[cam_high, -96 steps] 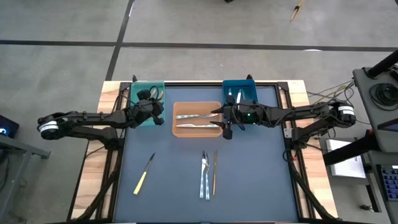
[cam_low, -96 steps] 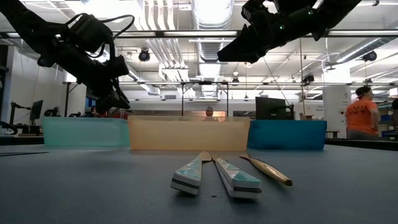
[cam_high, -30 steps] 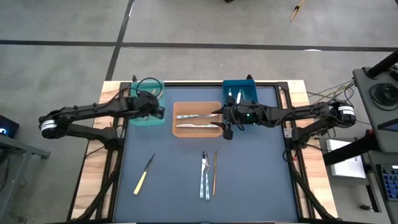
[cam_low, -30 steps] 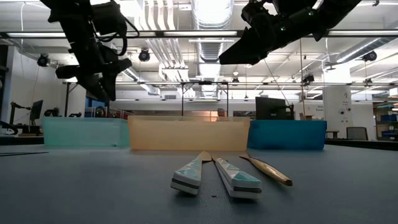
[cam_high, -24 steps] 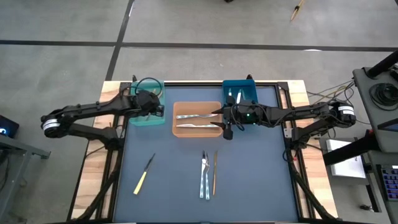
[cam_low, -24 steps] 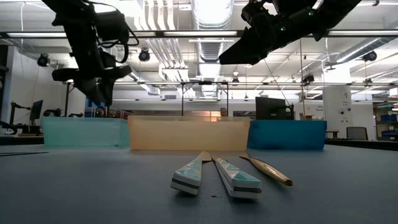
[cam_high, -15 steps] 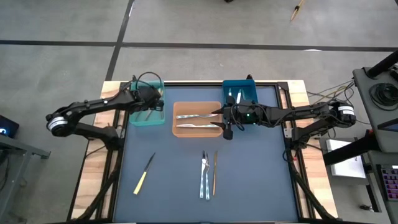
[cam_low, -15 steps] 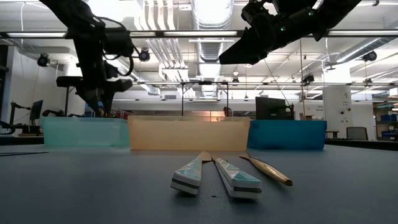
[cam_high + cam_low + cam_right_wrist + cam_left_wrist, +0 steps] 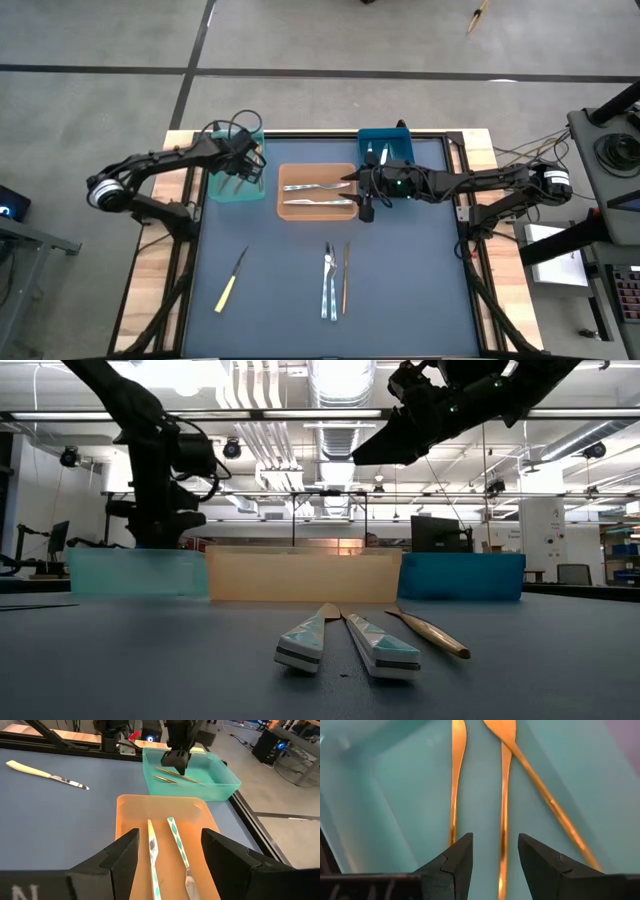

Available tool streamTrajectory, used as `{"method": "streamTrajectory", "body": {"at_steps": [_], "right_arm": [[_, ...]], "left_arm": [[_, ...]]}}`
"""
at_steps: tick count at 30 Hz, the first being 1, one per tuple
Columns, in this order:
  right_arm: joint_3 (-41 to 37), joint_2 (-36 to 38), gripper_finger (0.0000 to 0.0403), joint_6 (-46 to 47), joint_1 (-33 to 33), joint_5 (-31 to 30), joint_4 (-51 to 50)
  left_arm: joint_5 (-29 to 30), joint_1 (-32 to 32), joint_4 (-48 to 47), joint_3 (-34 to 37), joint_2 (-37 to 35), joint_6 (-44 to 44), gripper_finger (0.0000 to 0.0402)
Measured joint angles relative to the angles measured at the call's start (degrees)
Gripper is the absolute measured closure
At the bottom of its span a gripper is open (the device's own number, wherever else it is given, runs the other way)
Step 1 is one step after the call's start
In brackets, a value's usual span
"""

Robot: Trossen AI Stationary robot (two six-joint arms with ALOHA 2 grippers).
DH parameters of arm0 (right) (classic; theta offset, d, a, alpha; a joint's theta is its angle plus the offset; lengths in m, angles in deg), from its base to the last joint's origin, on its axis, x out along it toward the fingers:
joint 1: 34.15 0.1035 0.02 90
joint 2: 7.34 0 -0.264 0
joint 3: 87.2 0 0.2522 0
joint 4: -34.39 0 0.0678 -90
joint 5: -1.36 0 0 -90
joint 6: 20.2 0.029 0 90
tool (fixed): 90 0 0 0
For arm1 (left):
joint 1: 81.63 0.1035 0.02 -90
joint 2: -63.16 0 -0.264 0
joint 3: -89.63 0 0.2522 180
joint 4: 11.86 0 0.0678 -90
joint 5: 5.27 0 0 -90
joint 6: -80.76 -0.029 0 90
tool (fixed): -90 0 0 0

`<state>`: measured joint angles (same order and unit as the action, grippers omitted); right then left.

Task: Sort silverware by color (type)
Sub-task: Put the yellow knife into the blue bin

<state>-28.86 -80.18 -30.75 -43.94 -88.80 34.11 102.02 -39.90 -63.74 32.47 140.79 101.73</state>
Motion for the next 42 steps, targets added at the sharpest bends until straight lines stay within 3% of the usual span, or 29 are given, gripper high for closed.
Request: {"method": "streamTrajectory", "body": {"at_steps": [11, 19, 22, 27, 35, 42], "right_arm": [[0.00, 0.00, 0.0197, -0.04, 0.01, 0.02, 0.00], [0.00, 0.00, 0.0197, 2.25, 0.00, 0.00, 0.06], [0.00, 0.00, 0.0197, 6.87, 0.00, -0.82, 0.95], [0.00, 0.07, 0.0197, 22.26, 0.50, -1.31, 1.83], [0.05, -0.04, 0.0197, 40.58, 8.41, -0.79, 1.76], [5.64, -0.94, 0.0197, 49.51, 14.87, -0.91, -7.86]], "left_arm": [[0.29, 2.04, 0.06, 0.00, 3.54, -2.51, 0.0263], [0.32, -1.48, 0.14, 0.00, -2.30, -1.11, 0.0263], [1.51, -5.24, 0.58, 0.00, -5.59, -0.87, 0.0263], [8.35, -15.85, 3.34, 1.04, -11.09, 0.53, 0.0263], [16.15, -33.64, 12.02, 3.37, -16.41, -3.54, 0.0263], [15.59, -43.31, 12.13, 3.07, -16.80, -2.92, 0.0263]]}}
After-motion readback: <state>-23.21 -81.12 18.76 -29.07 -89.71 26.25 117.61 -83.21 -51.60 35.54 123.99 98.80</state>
